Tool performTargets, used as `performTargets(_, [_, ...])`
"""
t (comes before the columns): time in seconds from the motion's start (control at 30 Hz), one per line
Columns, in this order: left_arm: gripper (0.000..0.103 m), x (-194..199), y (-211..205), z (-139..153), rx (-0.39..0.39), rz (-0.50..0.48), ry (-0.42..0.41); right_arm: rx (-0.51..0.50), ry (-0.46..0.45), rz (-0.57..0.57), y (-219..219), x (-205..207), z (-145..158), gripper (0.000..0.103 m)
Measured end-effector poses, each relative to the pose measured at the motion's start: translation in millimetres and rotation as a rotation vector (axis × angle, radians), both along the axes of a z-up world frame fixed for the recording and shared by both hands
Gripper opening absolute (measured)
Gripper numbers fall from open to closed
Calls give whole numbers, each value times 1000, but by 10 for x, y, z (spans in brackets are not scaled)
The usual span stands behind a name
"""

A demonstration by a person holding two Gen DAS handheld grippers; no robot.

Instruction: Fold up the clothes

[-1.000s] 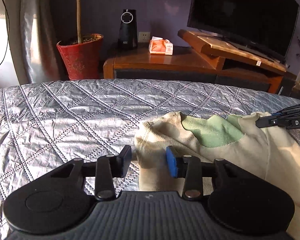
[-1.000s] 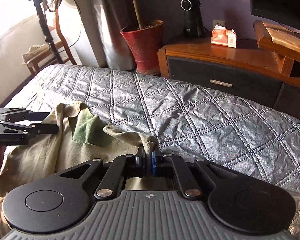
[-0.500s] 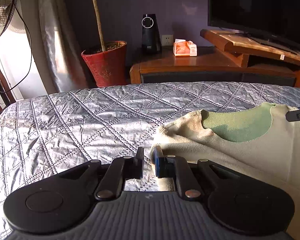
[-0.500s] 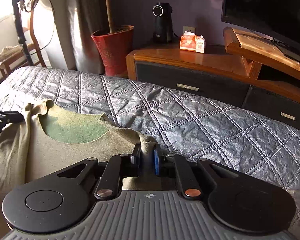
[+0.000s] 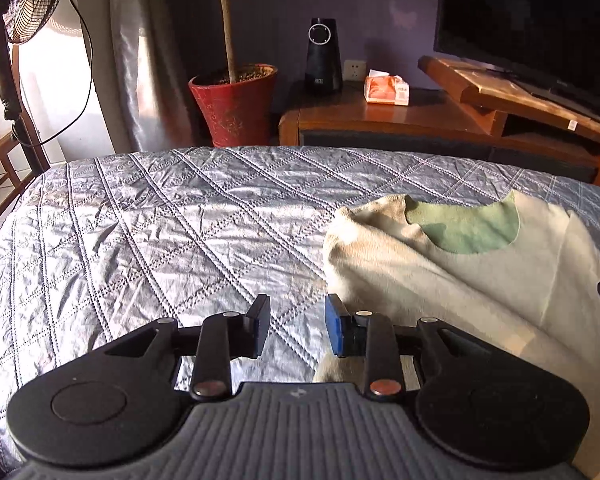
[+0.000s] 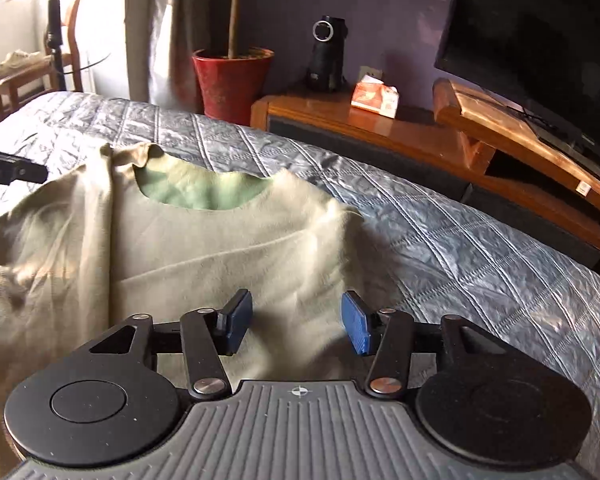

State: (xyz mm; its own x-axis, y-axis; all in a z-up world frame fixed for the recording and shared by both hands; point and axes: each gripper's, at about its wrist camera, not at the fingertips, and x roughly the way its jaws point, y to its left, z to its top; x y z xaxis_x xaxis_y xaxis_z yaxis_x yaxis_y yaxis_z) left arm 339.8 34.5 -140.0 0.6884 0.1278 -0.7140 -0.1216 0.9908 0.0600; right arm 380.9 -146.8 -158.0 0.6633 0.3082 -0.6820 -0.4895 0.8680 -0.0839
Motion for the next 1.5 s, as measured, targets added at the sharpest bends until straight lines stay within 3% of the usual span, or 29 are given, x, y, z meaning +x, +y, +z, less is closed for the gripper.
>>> performTargets(0.07, [30, -142, -66, -45, 30, -12, 29, 88, -5, -15, -108, -255, 125, 62])
performTargets(0.13, [31, -250, -132, -75, 66, -17, 64, 165, 41, -11, -193, -551, 178, 81])
performTargets(0.23, [43, -403, -158, -61, 93, 9, 102, 191, 105, -55, -329, -1045, 129, 81])
performTargets(0.37, [44, -701, -71, 4, 144, 59, 114, 199, 180, -147, -581, -1580, 29, 81])
performTargets(0.43, [43, -848, -30, 76, 128, 79, 119, 193, 208, -188, -712, -1808, -14, 82])
performTargets(0.5, [43, -1001, -42, 169, 102, 76, 112, 169, 229, -213, -823, -1998, -51, 82])
performTargets(0.6, [46, -1290, -334, 317, 115, -48, 78, 116, 262, -200, -886, -2204, -81, 84])
performTargets(0.67, [58, -1488, -461, 361, 125, -78, 58, 85, 255, -179, -859, -2282, -16, 74])
performTargets(0.7, [60, -1581, -476, 365, 104, -72, 56, 73, 243, -160, -834, -2314, 37, 63])
performTargets(0.8, [62, -1787, -477, 298, 57, -59, 100, -5, 222, -85, -746, -2453, 141, 74])
performTargets(0.9, [67, -1964, -528, 246, 33, -115, 161, -78, 178, 0, -657, -2649, 254, 75])
performTargets(0.97, [77, -2088, -562, 270, 27, -149, 158, -110, 155, 22, -620, -2732, 321, 84])
performTargets(1.1, [84, -2264, -553, 307, -19, -177, 146, -242, 158, 79, -668, -2801, 300, 87])
performTargets(1.13, [84, -2297, -548, 296, -21, -172, 147, -200, 195, 47, -786, -2752, 296, 87])
performTargets(1.23, [84, -2370, -455, 269, -35, -136, 145, 76, 347, -131, -1302, -2508, 306, 87])
performTargets(1.27, [84, -2389, -411, 267, -46, -120, 145, 124, 366, -153, -1388, -2467, 289, 87])
performTargets(1.37, [84, -2452, -299, 281, -85, -72, 141, 177, 409, -142, -1474, -2395, 182, 87])
performTargets(1.5, [85, -2502, -315, 266, -67, -81, 143, 142, 435, -78, -1318, -2325, 39, 84])
